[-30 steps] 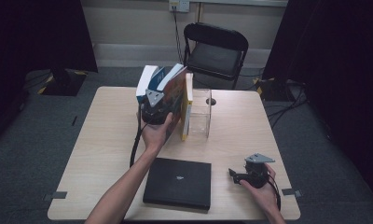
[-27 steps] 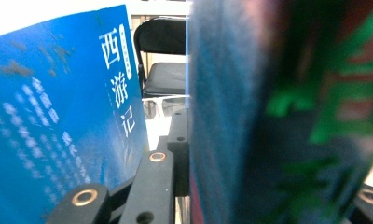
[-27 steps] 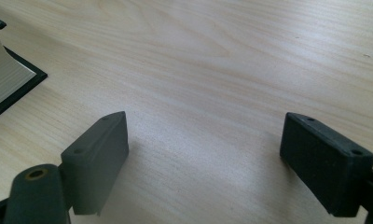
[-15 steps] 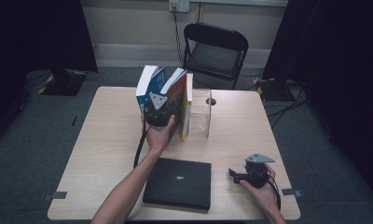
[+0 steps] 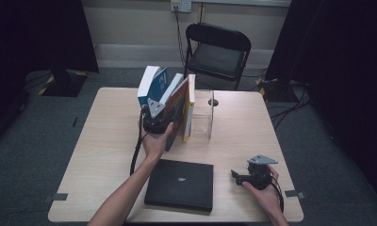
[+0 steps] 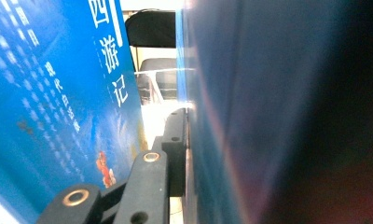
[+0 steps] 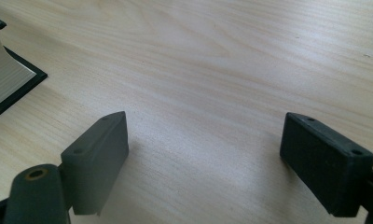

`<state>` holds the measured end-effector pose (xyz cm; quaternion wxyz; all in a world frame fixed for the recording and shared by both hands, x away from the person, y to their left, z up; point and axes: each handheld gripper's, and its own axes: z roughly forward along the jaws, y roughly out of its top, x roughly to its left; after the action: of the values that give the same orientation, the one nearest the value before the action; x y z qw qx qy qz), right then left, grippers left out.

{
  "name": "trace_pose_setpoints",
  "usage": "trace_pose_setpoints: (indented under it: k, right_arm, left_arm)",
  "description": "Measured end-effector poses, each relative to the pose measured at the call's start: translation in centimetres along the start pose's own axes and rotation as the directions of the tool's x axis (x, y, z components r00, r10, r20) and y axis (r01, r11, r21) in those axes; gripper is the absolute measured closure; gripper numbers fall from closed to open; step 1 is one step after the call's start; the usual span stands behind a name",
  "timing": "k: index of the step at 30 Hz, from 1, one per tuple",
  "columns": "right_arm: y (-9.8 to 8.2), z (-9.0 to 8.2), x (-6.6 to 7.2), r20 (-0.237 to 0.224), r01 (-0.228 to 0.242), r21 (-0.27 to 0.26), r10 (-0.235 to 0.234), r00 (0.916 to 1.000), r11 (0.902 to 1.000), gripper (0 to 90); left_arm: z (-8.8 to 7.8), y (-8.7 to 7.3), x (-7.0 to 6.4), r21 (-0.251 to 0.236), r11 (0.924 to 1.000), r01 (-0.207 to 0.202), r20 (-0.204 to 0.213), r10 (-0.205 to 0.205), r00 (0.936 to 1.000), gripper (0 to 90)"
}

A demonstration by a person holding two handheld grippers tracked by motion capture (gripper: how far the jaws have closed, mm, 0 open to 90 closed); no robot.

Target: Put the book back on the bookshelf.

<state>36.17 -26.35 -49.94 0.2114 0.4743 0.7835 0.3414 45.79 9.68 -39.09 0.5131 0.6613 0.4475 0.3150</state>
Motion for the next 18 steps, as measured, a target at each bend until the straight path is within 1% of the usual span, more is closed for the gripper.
trace_pose_setpoints:
  k: [2,3,4,5,6,8,10,12,13,14,16,18]
  right_arm:
    - [0.0,0.0,0.0,0.000,0.000,0.000,0.000,1.0000,1.0000,15.2]
    - [0.0,0.0,0.0,0.000,0.000,0.000,0.000,1.0000,1.0000,15.2]
    - [0.0,0.0,0.0,0.001,-0.001,0.000,0.001,1.0000,1.0000,15.2]
    - [0.0,0.0,0.0,0.001,0.000,0.000,0.000,1.0000,1.0000,15.2]
    - [0.0,0.0,0.0,0.001,-0.001,0.000,0.001,1.0000,1.0000,15.2]
    - [0.0,0.0,0.0,0.001,0.000,-0.001,0.000,1.0000,1.0000,15.1]
    - [0.0,0.0,0.0,0.001,-0.001,0.000,0.001,1.0000,1.0000,15.2]
    - [0.0,0.0,0.0,0.001,-0.001,0.000,0.001,1.0000,1.0000,15.1]
    - [0.0,0.0,0.0,0.000,-0.001,0.000,0.001,1.0000,1.0000,15.2]
    - [0.0,0.0,0.0,0.000,-0.001,0.000,0.001,1.0000,1.0000,15.1]
    - [0.0,0.0,0.0,0.000,-0.001,0.000,0.001,1.0000,1.0000,15.1]
    - [0.0,0.0,0.0,0.000,-0.001,0.000,0.001,1.0000,1.0000,15.1]
  left_arm:
    - [-0.2,0.0,0.0,-0.004,0.9999,0.012,0.005,-0.012,0.9999,70.4]
    - [-0.3,0.0,0.0,-0.004,0.9998,0.019,0.013,-0.019,0.9997,69.3]
    - [-0.4,0.1,0.0,0.001,0.9999,0.016,0.013,-0.016,0.9998,68.0]
    - [-0.5,0.1,-0.1,-0.001,0.9998,0.020,0.017,-0.020,0.9996,67.5]
    - [-0.7,0.2,0.0,0.001,0.9996,0.027,0.029,-0.027,0.9992,66.0]
    - [-1.0,0.4,0.0,0.004,0.9993,0.038,0.041,-0.038,0.9984,64.5]
    - [-1.2,0.6,0.2,0.011,0.9992,0.039,0.055,-0.039,0.9977,63.6]
    - [-1.5,1.0,0.4,0.009,0.9987,0.050,0.068,-0.050,0.9964,63.2]
    - [-1.8,1.3,0.6,0.008,0.9982,0.059,0.085,-0.059,0.9946,62.0]
    - [-2.0,1.5,0.7,0.009,0.9979,0.065,0.092,-0.065,0.9936,61.2]
    - [-2.5,2.1,0.8,0.005,0.9979,0.065,0.099,-0.065,0.9930,61.1]
    - [-2.8,2.6,0.8,0.026,0.9980,0.058,0.105,-0.060,0.9927,60.6]
